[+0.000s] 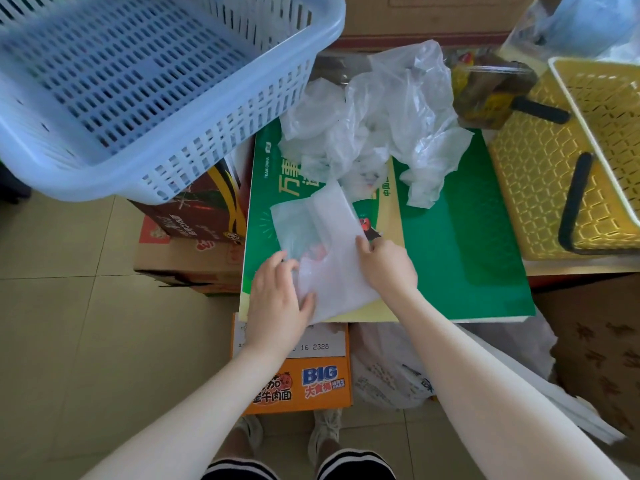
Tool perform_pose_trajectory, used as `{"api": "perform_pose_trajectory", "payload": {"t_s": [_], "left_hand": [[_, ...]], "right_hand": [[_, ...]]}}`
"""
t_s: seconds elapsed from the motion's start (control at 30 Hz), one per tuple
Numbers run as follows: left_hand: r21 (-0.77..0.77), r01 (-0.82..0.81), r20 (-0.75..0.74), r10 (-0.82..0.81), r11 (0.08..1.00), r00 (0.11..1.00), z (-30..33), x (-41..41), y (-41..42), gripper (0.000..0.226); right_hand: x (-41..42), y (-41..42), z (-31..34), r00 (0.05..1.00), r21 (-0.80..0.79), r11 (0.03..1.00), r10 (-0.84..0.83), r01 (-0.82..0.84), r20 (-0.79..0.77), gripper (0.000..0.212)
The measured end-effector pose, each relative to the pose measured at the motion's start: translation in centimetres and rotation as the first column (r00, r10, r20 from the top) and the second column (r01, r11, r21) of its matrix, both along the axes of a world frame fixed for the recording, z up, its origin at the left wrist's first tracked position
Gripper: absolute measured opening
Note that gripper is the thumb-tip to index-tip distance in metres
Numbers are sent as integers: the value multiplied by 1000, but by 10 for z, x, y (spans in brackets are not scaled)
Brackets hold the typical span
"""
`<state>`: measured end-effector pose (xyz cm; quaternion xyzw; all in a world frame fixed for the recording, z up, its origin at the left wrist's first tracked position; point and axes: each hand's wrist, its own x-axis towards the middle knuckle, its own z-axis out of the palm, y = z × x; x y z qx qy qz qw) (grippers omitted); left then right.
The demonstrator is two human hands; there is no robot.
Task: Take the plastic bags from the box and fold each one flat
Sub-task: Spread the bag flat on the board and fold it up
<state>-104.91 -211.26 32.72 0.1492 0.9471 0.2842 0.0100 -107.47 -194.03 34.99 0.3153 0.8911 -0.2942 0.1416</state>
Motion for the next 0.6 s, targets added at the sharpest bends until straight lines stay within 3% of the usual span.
{"api": "perform_pose_trajectory", "payload": {"t_s": [0.07, 0.13, 0.23, 0.33, 0.47, 0.53, 0.6], "left_hand": [[-26, 51, -87, -53, 998, 995, 4, 1, 7, 52], [-98, 151, -134, -164, 984, 977, 8, 1, 18, 54], [-269, 242, -21, -257, 932, 966, 8, -1, 29, 54], [-365, 213, 105, -188, 906, 977, -8, -5, 24, 79], [-440, 183, 95, -157, 879, 983, -18, -5, 17, 86], [-427, 175, 89, -151, 887, 985, -17, -5, 18, 86], [-420, 173, 79, -154, 891, 985, -17, -6, 18, 86]], "right_hand": [[-1, -1, -3, 1000, 42, 999, 13, -14, 15, 36], [-1, -2, -5, 1000, 84, 996, 0, 0, -2, 37], [-1, -3, -7, 1000, 97, 995, -28, 28, 1, 37], [-2, -3, -2, 999, 141, 990, 3, -9, 40, 28], [2, -7, 1, 990, 344, 928, 128, -143, 65, 20], [6, -8, -5, 961, 485, 853, 265, -194, -81, 27], [9, -6, -14, 841, 585, 752, 501, -304, -206, 47]]}}
